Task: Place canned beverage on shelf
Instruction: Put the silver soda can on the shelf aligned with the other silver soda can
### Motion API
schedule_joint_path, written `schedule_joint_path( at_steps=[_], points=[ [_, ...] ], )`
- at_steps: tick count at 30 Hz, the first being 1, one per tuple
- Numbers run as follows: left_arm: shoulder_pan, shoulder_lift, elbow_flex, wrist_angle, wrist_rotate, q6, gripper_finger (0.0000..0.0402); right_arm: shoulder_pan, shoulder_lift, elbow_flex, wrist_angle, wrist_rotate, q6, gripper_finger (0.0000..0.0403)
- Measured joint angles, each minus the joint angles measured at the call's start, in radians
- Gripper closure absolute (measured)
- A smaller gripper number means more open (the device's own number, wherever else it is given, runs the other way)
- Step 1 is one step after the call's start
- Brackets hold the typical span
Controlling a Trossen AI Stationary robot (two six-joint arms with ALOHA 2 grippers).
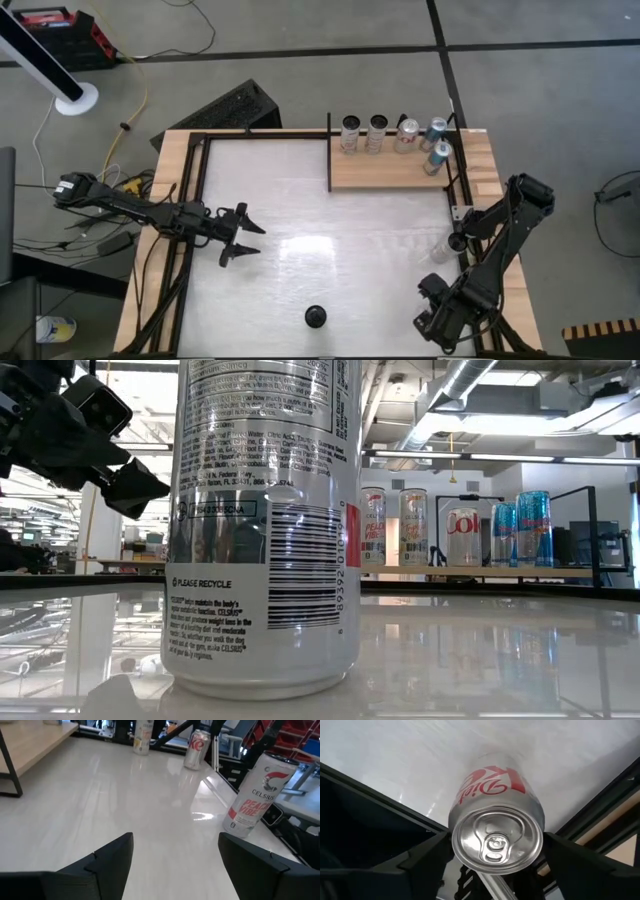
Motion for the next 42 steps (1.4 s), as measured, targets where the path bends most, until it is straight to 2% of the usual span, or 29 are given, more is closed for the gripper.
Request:
schedule_joint_path(
  at_steps=[4,8,17,25,31,34,42],
  points=[
    [0.000,0.000,0.000,-0.002,0.000,-0.005,0.0125,-0.012,0.000,0.001,-0.020,-0.002,-0.065,0.0091],
    [0.000,0.000,0.000,-0.002,0.000,0.001,0.0125,-0.051,0.000,0.001,-0.051,-0.003,-0.287,0.0117],
    [0.000,0.000,0.000,-0.002,0.000,0.016,0.0125,-0.190,-0.002,0.003,-0.058,-0.003,-0.776,0.0124],
    [0.000,0.000,0.000,-0.007,0.000,0.016,0.0125,-0.271,0.000,0.009,-0.072,0.001,-1.038,0.0125],
    [0.000,0.000,0.000,-0.007,0.000,0.016,0.0125,-0.319,0.005,0.075,-0.141,0.090,-1.129,0.0125],
    [0.000,0.000,0.000,-0.006,0.000,0.017,0.0125,-0.338,0.003,0.110,-0.194,0.148,-1.224,0.0125],
    [0.000,0.000,0.000,-0.006,-0.005,0.020,0.0125,-0.409,0.051,0.113,-0.210,0.297,-1.748,0.0125]
  ],
)
